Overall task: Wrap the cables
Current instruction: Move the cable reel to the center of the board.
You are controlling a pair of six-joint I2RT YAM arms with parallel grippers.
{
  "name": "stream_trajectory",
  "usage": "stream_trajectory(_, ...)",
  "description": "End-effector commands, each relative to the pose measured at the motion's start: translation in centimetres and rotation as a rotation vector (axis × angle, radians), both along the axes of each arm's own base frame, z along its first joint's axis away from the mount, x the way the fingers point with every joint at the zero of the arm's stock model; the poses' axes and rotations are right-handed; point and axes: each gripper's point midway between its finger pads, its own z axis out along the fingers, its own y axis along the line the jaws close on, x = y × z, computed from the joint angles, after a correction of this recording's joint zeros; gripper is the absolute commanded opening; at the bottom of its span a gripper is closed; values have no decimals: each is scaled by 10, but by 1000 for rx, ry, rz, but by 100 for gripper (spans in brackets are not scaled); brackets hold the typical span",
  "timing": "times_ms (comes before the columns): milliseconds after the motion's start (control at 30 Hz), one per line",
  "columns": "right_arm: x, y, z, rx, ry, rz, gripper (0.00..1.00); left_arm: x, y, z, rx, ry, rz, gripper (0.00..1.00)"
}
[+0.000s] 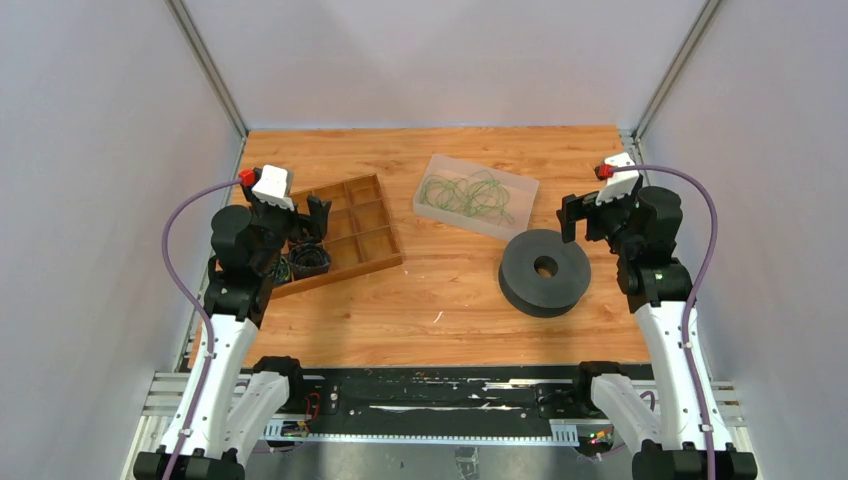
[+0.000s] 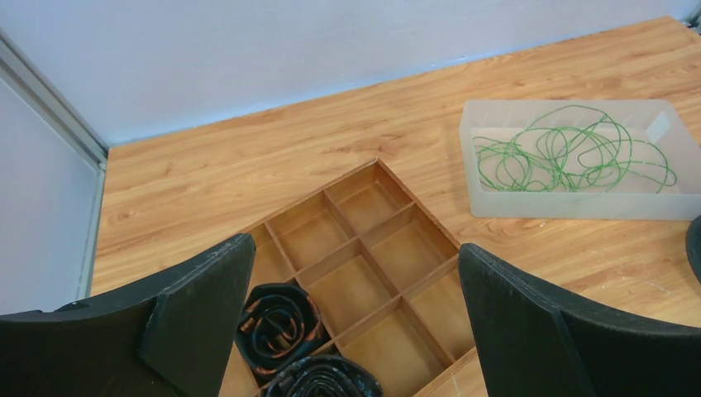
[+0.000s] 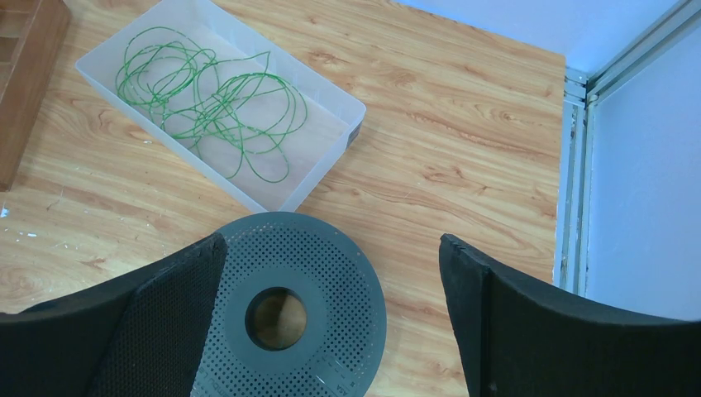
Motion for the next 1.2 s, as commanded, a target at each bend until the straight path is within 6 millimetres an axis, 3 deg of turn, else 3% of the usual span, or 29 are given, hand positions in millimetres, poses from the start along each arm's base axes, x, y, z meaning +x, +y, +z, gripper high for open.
stream_trajectory(0, -4, 2, -4, -9, -1, 15, 98, -3, 2, 14, 8, -30, 3, 98)
stream_trajectory(533, -4, 1, -5, -27, 7, 16, 98, -2, 5, 14, 12, -24, 19, 98)
stream_trajectory(867, -18, -11, 17, -132, 15, 5, 98, 0, 6, 12, 19, -8, 24, 98)
stream_trajectory(967, -32, -9, 5, -197, 98, 71, 98, 1, 9, 10, 29, -4, 38, 98)
stream_trajectory(1167, -65, 0, -52, -266, 314, 214, 98, 2, 1, 6, 29, 3, -7, 98)
